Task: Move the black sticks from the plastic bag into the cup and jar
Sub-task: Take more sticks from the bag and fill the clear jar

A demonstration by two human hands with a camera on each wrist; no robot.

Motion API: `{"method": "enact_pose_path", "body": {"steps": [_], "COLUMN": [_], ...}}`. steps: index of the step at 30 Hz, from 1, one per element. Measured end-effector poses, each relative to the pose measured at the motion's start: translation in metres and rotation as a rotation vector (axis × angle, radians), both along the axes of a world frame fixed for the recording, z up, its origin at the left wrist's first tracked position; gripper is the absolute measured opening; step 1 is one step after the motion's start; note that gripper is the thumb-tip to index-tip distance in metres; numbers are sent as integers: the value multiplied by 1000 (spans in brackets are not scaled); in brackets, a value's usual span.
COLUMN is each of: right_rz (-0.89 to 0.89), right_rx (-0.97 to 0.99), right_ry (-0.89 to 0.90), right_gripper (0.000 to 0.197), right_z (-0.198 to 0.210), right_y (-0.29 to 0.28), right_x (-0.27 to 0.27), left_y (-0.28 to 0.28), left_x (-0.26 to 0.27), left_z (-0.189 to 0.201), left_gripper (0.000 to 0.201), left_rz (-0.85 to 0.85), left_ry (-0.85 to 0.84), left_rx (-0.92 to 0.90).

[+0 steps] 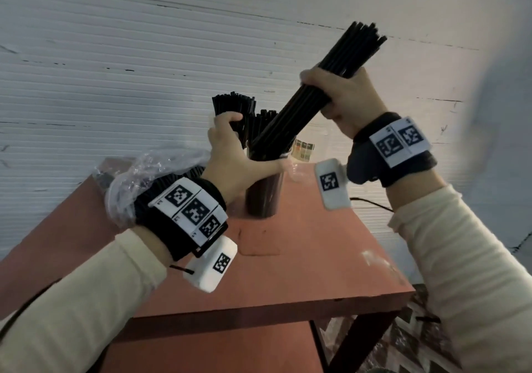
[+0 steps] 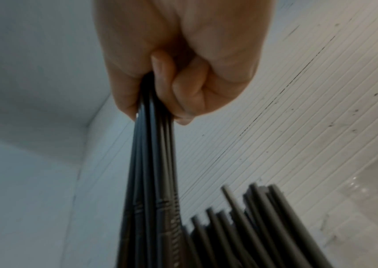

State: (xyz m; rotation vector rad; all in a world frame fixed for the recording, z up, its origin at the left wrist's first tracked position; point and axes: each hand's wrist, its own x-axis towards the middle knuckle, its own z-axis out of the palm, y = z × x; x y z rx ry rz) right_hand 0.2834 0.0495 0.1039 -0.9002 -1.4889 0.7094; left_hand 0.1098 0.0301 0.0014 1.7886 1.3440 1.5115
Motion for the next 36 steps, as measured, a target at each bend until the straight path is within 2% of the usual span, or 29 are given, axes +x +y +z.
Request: {"method": "enact_pose_path", "body": {"steps": [3,5,6,10,15,19,21,23,26,27,29,32,34,36], "right_rz": [-39,-51,-57,-79,-81,-20,-90,-117,-54,-61,-91,-138,-151,-140], "right_rx": [-57,-95,-105,-80,-61,-84,-83,-62,12,80,267,501,511,438], "right_ry": [15,-23,-44,-174,-459,-735,-807,-792,-511,-454,-452,-601,-714,-820], "right_gripper": [29,30,31,35,35,28,37,53,97,103,95,61,43,36], "right_z": [11,13,13,14,11,-12,-27,-35,-38,-37,-33,-32,-40,-52], "right_y": [20,31,36,49,54,54,55,51,39,35,29,28,29,29], "right_x": [7,6,5,-1,-13,-22,-20,-17,-13,-14,-19,-27,-31,-34], "left_y": [30,42,46,55,57,55,53,52,50,49,49,49,49,48], "left_x": [3,4,4,1,-4,-5,-5,-5,-5,-5,-5,-5,-5,-6], "left_z": [-2,-3,-4,-12,-16,-18,-18,-17,-17,-16,-16,-16,-16,-17], "left_gripper": [128,137,132,90,84,85,83,81,75,75,75,75,77,79], "left_rz": [-86,-172,-193,-206,-207,-193,-191,-194,-206,-206,-206,-205,-200,-198], "left_ry": [0,-3,-4,59,56,62,65,67,75,82,93,93,80,53], "left_rx": [-132,-228,-254,-280,-280,-265,-258,-258,-251,-246,-233,-231,-233,-236]}}
